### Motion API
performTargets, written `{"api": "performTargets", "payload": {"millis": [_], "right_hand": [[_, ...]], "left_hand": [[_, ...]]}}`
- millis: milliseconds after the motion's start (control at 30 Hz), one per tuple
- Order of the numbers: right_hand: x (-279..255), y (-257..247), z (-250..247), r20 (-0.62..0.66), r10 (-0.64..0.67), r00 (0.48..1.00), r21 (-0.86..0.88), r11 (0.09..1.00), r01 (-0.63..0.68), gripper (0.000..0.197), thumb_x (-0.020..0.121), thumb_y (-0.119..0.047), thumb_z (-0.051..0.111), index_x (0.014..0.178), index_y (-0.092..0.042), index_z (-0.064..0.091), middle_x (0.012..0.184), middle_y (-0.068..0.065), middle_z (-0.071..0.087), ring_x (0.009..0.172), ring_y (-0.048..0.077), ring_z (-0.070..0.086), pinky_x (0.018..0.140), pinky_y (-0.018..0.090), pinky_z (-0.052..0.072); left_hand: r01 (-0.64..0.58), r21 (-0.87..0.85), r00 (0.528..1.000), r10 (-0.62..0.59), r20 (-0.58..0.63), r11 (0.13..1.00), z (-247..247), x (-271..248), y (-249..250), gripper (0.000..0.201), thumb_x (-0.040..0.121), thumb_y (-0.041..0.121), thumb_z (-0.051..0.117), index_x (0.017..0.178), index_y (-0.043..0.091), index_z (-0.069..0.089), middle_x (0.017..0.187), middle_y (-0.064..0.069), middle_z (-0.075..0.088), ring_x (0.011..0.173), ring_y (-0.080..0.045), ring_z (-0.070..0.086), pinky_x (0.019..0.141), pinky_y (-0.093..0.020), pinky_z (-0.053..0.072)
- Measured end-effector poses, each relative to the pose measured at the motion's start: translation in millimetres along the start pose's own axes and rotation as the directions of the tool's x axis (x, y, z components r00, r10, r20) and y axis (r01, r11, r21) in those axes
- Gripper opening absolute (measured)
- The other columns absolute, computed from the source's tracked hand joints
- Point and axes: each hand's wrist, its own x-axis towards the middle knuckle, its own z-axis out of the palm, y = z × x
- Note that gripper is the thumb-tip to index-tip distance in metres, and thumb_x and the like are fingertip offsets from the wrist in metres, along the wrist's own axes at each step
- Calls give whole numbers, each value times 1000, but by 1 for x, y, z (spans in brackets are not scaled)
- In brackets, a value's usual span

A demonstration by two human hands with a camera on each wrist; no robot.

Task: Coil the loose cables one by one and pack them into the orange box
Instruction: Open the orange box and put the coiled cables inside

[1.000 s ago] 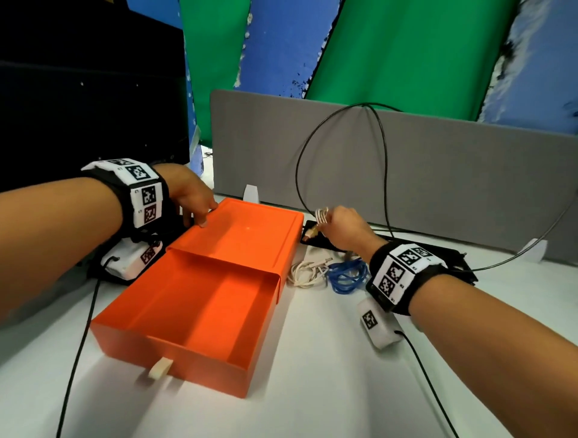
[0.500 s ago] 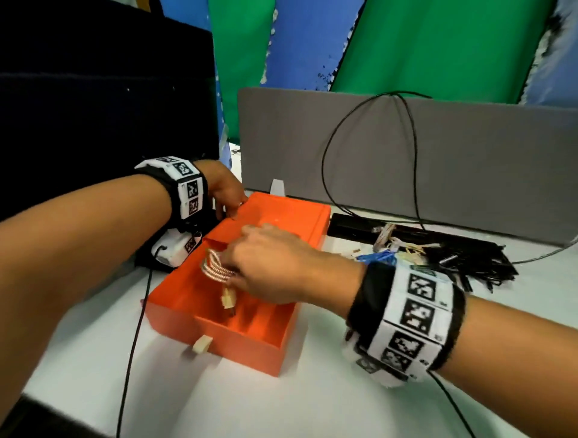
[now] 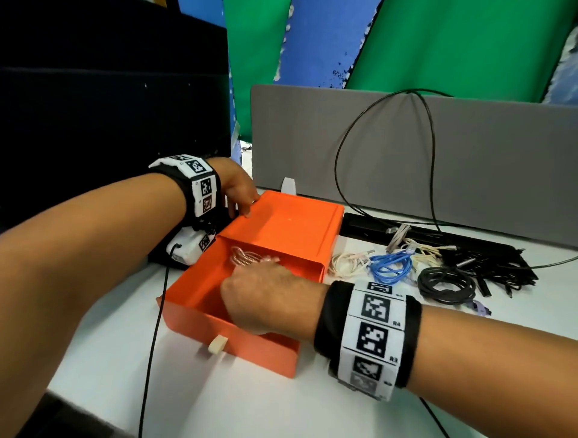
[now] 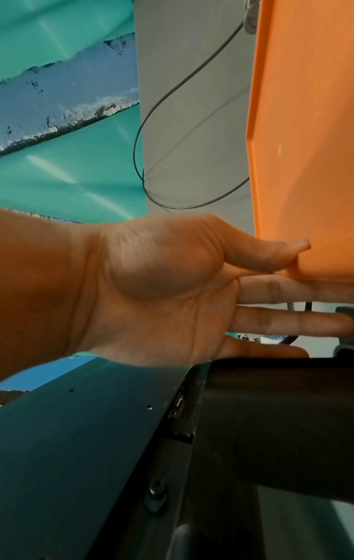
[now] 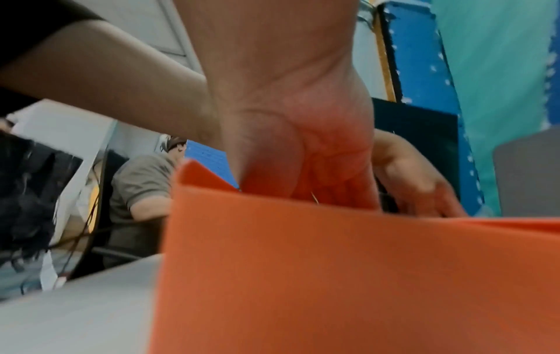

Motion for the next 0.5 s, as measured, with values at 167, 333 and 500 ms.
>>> {"api": "performTargets", "payload": {"millis": [167,333,500], "right_hand": [[14,15,6,50,15,999,51,999,-18,29,100,-16,47,119,-9,66,124,9,66,106,28,65,69,34,49],[18,21,10,44,-49,998,99,994,45,37,101,-33,47,123,-11,66,128,10,64,114,28,61,93,35,52],[-24,66,-25,-269,22,963,211,977,36,24,102,-35,47,98,-21,65,102,2,67,90,22,54,71,29,42]], "left_hand": [[15,-39,1000,-16,-19,999,2,-5,3,67,99,15,55,156,15,21,99,0,59,103,-24,67,100,-42,50],[17,-76,999,-21,-46,997,2,4,3,72,98,9,55,157,15,14,111,-6,53,91,-20,66,89,-35,55],[-7,-93,997,-1,-81,996,3,7,4,72,95,4,57,156,12,18,88,3,52,87,-22,66,55,-17,51]]}}
